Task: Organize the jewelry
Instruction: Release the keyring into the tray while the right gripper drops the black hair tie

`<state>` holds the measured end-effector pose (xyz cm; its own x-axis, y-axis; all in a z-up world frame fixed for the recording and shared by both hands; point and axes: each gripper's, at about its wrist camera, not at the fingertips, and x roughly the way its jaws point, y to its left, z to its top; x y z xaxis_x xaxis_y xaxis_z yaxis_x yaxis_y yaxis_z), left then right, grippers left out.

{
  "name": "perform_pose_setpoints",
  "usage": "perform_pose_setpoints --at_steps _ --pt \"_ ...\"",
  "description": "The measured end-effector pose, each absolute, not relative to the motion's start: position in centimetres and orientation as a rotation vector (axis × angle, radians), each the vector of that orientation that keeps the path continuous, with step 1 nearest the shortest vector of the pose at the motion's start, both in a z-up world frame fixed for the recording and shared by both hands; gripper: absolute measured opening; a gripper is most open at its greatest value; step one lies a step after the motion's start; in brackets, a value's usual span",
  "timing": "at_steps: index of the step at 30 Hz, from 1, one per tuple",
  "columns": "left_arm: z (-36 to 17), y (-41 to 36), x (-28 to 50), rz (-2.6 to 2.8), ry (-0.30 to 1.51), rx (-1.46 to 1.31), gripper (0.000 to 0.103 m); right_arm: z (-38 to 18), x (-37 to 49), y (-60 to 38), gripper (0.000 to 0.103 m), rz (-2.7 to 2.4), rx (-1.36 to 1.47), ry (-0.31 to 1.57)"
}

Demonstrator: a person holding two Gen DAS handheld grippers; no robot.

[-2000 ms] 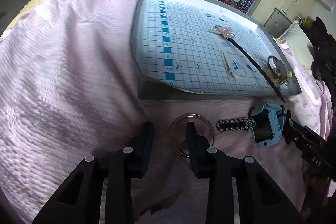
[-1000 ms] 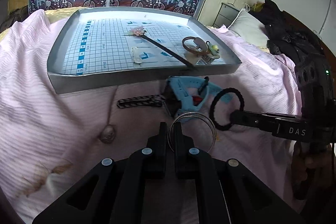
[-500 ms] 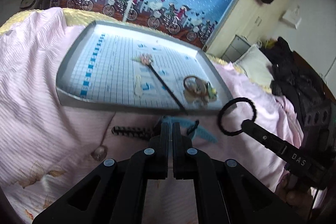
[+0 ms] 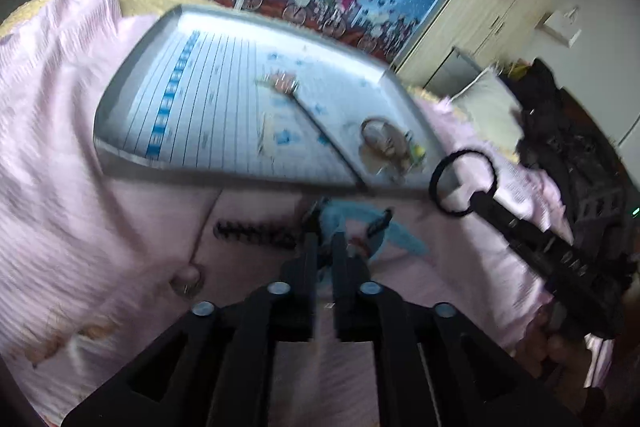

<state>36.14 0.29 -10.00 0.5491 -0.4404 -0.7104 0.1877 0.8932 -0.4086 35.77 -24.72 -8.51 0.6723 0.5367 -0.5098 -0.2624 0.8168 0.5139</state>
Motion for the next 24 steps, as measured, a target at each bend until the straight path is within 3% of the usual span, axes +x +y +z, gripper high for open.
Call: perform_pose_setpoints --at_steps 5,6,19,21,24 --pt "-10.3 0.1 35.6 -0.338 0.916 -0.246 0.046 -8.5 35.6 -24.3 0.006 0.480 0.405 0.706" --pt "-10.4 0.2 35.7 -0.325 0.921 -0.238 0.049 -8.6 35.6 -24.1 0.006 0.480 0.401 0.709" --pt "-11.4 -0.3 36.3 -0.458 0.942 -0.242 0.048 -9.6 35.6 -23.4 0.006 0.473 0.362 0.740" --pt "-11.5 -0.6 36.3 -0.488 0.949 -0.241 0.032 -9.6 35.7 -23.4 0.006 0.474 0.359 0.742" --pt "-11.6 -1.0 36.3 -0.517 0.956 -0.237 0.023 -9.7 35.7 -23.3 0.006 0.476 0.355 0.746"
